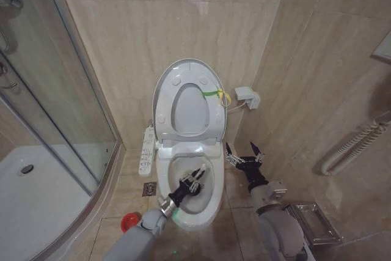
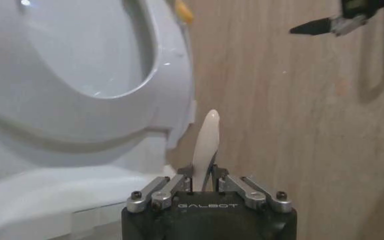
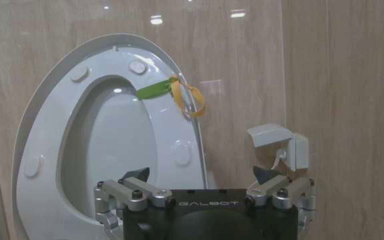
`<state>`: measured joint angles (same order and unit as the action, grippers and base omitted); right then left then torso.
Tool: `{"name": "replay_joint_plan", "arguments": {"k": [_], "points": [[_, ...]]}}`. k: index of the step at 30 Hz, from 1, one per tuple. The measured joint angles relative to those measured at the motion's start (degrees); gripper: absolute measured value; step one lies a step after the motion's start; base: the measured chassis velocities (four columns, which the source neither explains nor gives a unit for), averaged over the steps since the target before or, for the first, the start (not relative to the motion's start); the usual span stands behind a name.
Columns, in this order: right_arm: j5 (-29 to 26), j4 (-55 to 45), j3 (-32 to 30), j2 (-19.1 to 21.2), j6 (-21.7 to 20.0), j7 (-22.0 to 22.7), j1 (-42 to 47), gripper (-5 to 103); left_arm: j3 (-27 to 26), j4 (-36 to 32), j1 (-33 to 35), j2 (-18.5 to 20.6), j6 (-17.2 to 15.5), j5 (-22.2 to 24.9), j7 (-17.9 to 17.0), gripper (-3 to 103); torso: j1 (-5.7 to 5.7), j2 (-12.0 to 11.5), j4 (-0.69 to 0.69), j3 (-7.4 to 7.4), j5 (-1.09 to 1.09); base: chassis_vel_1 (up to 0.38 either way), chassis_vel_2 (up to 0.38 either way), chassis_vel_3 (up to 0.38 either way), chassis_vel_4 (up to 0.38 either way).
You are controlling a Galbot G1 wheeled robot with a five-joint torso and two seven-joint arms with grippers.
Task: Open the toilet lid, clean the toilet bowl with a toilet brush, close the toilet lid, and flush.
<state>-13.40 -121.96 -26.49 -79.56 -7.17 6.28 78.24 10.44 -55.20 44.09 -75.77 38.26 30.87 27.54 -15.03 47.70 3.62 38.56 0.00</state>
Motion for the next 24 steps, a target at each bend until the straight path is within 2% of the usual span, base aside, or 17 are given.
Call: {"name": "replay_joint_plan", "arguments": {"k": [14,24], "points": [[0.0,0.0,0.0,0.0,0.0,0.0,0.0,100,5.4,0.5,-10.1,-0.4,-1.9,3.7,-0.3,18,0.0,0.0,0.02,0.0,0.0,0.0,0.0,0.0,0.0],[0.0,0.0,0.0,0.0,0.0,0.0,0.0,100,7.2,2.2,-10.5,-2.0,-2.2,5.7,-0.4,18,0.0,0.0,0.02,0.0,0.0,0.0,0.0,0.0,0.0]]}}
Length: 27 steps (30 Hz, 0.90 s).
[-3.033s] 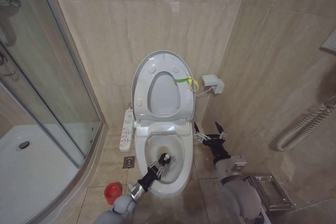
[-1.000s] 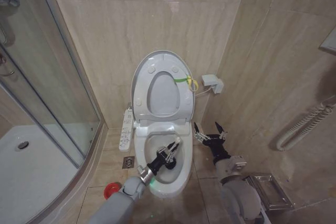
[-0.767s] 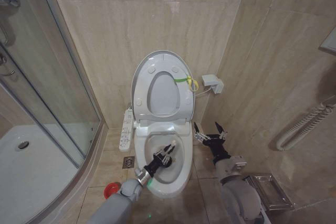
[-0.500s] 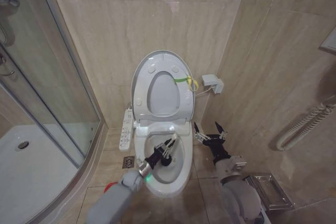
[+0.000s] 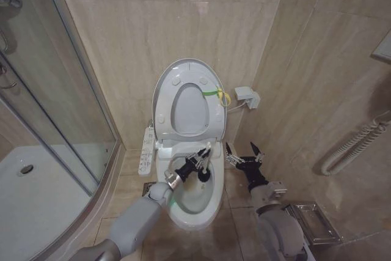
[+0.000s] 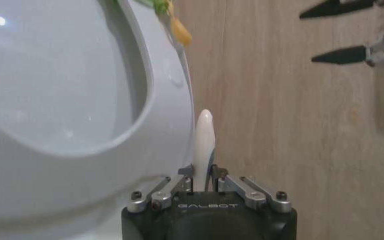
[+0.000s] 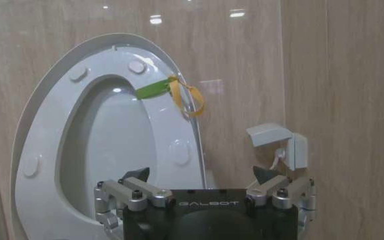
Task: Open the toilet lid, clean the toilet bowl with a toilet brush, close the toilet lid, and flush.
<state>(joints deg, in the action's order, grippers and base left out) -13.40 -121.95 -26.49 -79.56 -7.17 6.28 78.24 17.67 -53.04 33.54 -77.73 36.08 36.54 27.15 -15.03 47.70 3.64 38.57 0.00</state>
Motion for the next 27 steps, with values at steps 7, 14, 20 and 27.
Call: {"name": "replay_joint_plan", "arguments": {"k": [7,14,20,27], "points": [[0.0,0.0,0.0,0.0,0.0,0.0,0.0,100,-0.2,2.8,1.1,-1.4,0.4,0.9,0.7,18,0.0,0.0,0.01,0.0,0.0,0.0,0.0,0.0,0.0],[0.0,0.0,0.0,0.0,0.0,0.0,0.0,100,-2.7,7.8,0.4,-1.6,1.7,-0.8,2.4,18,0.0,0.0,0.01,-0.01,0.0,0.0,0.0,0.0,0.0],[0.0,0.0,0.0,0.0,0.0,0.0,0.0,100,-3.9,7.9,0.0,-1.0,1.9,-1.5,2.6,18,0.0,0.0,-0.01,0.0,0.0,0.0,0.0,0.0,0.0],[0.0,0.0,0.0,0.0,0.0,0.0,0.0,100,-3.4,4.0,0.2,-2.2,3.6,-1.2,2.6,18,0.0,0.0,0.02,-0.01,-0.01,0.0,0.0,0.0,0.0]]}}
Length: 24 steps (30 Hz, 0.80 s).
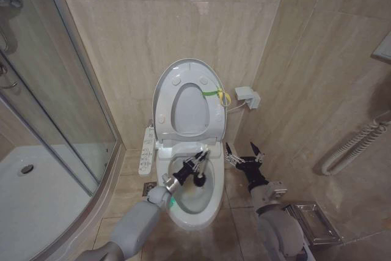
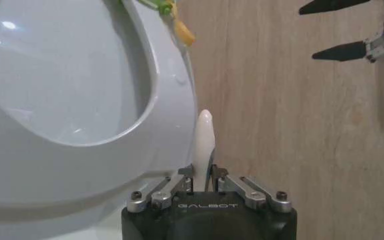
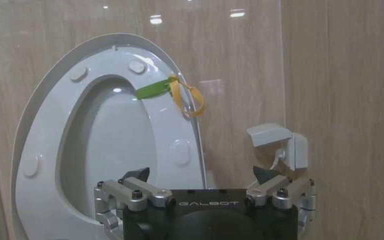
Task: Open the toilet lid, clean the toilet bowl with a toilet brush, close the toilet lid, and flush.
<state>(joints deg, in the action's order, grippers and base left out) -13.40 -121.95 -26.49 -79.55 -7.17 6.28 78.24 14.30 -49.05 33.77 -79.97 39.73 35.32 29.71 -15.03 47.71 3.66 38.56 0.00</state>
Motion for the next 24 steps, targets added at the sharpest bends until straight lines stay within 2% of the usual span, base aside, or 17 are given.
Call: {"name": "replay_joint_plan", "arguments": {"k": [3,6,12,18,24], "points": [[0.0,0.0,0.0,0.0,0.0,0.0,0.0,100,0.5,1.9,-0.3,-1.2,0.2,0.0,0.0,18,0.0,0.0,0.0,0.0,0.0,0.0,0.0,0.0,0.0],[0.0,0.0,0.0,0.0,0.0,0.0,0.0,100,0.5,5.3,-0.9,-1.3,-1.9,-1.0,-0.7,18,0.0,0.0,-0.02,0.0,0.0,0.0,0.0,0.0,0.0],[0.0,0.0,0.0,0.0,0.0,0.0,0.0,100,-1.5,8.3,-2.1,-0.8,-3.3,-3.6,-1.1,18,0.0,0.0,-0.02,0.0,0.0,0.0,0.0,0.0,0.0],[0.0,0.0,0.0,0.0,0.0,0.0,0.0,100,-1.0,4.9,-1.7,-0.7,-1.5,-1.5,-1.0,18,0.0,0.0,-0.01,0.0,0.01,0.0,0.0,0.0,0.0],[0.0,0.0,0.0,0.0,0.0,0.0,0.0,100,-0.1,5.2,-1.0,-1.3,-1.0,-0.3,-0.1,18,0.0,0.0,0.0,0.0,0.0,0.0,0.0,0.0,0.0]]}}
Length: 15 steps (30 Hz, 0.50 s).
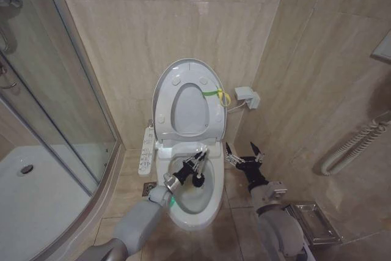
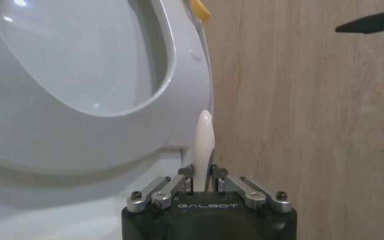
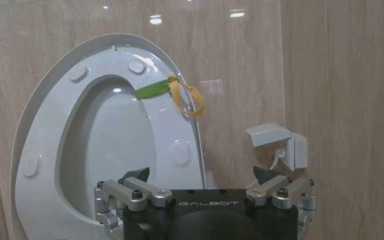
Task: Open the toilet lid, clean the toilet bowl with a toilet brush, close the toilet lid, and flush.
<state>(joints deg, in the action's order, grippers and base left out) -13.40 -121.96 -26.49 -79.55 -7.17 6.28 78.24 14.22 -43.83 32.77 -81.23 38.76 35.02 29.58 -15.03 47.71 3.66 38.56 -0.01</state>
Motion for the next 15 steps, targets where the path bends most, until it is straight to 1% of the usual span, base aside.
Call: {"name": "replay_joint_plan", "arguments": {"k": [4,6,8,10,13,14,15], "points": [[0.0,0.0,0.0,0.0,0.0,0.0,0.0,100,-0.4,1.9,0.1,0.8,-0.9,-1.7,-0.1,18,0.0,0.0,0.0,0.0,0.0,0.0,0.0,0.0,0.0],[0.0,0.0,0.0,0.0,0.0,0.0,0.0,100,-1.8,2.8,0.0,1.5,-2.2,-4.3,-1.5,18,0.0,0.0,-0.03,0.0,0.0,0.0,0.0,0.0,0.0],[0.0,0.0,0.0,0.0,0.0,0.0,0.0,100,-3.0,2.9,-0.3,2.1,-2.7,-5.9,-2.3,18,0.0,0.0,-0.04,0.0,0.02,0.0,0.0,0.0,0.0],[0.0,0.0,0.0,0.0,0.0,0.0,0.0,100,-3.2,2.2,-0.3,2.2,-2.8,-5.9,-2.5,18,0.0,0.0,-0.05,0.0,0.02,0.0,0.0,0.0,0.0],[0.0,0.0,0.0,0.0,0.0,0.0,0.0,100,-1.6,-1.3,0.0,1.9,-0.9,-2.9,-2.4,18,0.0,0.0,-0.01,0.0,0.02,0.0,0.0,0.0,0.0],[0.0,0.0,0.0,0.0,0.0,0.0,0.0,100,-1.6,-1.3,0.0,1.9,-0.9,-2.9,-2.4,18,0.0,0.0,-0.01,0.0,0.02,0.0,0.0,0.0,0.0],[0.0,0.0,0.0,0.0,0.0,0.0,0.0,100,-0.8,-1.9,0.2,1.6,-0.6,-1.8,-2.2,18,0.0,0.0,0.0,0.0,0.0,0.0,0.0,0.0,0.0]]}}
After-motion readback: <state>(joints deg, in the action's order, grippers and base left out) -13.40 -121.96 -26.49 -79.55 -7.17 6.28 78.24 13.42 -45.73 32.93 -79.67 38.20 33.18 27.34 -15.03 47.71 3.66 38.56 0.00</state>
